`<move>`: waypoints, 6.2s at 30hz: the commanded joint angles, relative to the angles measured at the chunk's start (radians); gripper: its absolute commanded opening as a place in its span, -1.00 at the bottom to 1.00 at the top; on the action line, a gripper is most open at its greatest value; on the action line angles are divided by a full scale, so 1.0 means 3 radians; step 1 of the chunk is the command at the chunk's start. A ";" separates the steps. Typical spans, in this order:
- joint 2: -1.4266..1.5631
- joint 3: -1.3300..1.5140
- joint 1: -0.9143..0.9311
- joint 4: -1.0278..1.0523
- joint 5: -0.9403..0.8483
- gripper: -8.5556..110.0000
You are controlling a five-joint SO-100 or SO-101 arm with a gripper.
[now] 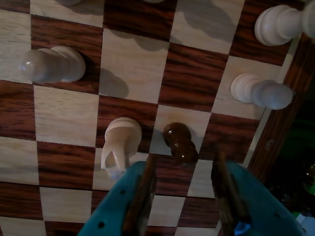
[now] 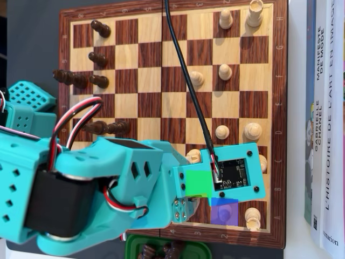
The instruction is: Play chess
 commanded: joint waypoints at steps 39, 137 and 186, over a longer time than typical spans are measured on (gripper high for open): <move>-0.0138 -0.0251 0.0026 -0.0036 -0.0026 -0.57; 0.0757 0.0210 0.0256 0.0102 -0.0092 -0.81; 0.0291 0.0082 0.1575 0.0051 -0.0619 -0.58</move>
